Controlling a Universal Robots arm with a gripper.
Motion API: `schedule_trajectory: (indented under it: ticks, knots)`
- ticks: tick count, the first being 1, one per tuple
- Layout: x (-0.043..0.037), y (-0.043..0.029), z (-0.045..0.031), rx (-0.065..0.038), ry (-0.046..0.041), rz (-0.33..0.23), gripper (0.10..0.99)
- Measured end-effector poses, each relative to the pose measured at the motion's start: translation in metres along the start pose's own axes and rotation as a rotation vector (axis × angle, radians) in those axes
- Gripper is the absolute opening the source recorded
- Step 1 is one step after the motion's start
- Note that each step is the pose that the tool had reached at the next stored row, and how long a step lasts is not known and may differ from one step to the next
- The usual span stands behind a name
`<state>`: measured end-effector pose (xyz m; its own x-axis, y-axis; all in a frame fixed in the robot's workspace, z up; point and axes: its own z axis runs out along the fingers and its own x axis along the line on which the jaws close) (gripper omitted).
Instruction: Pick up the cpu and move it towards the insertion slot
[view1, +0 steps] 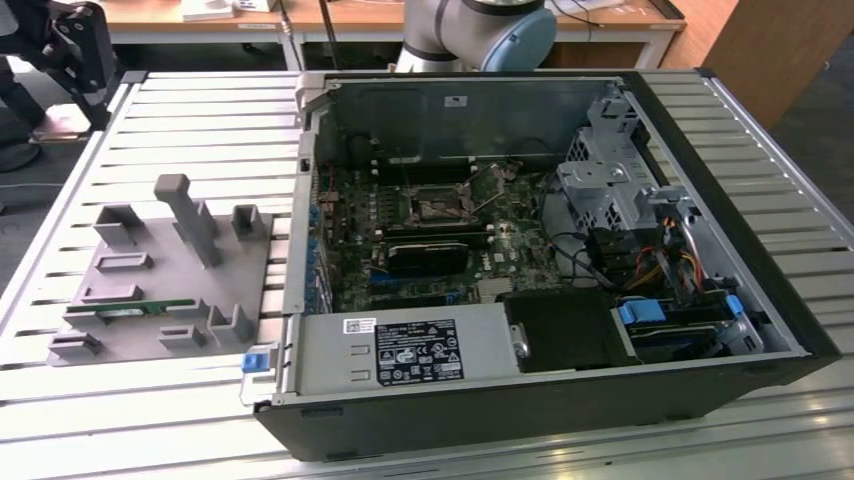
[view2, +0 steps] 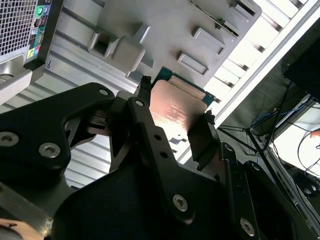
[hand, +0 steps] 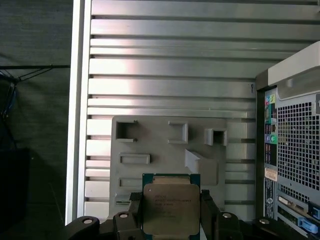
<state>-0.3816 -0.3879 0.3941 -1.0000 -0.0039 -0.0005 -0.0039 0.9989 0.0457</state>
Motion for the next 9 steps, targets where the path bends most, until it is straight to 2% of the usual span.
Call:
schedule_trajectory:
  ticks: [9]
  knots:
    - [-0.0131,0.0000,0.0000,0.000,0.0001,0.000,0.541]
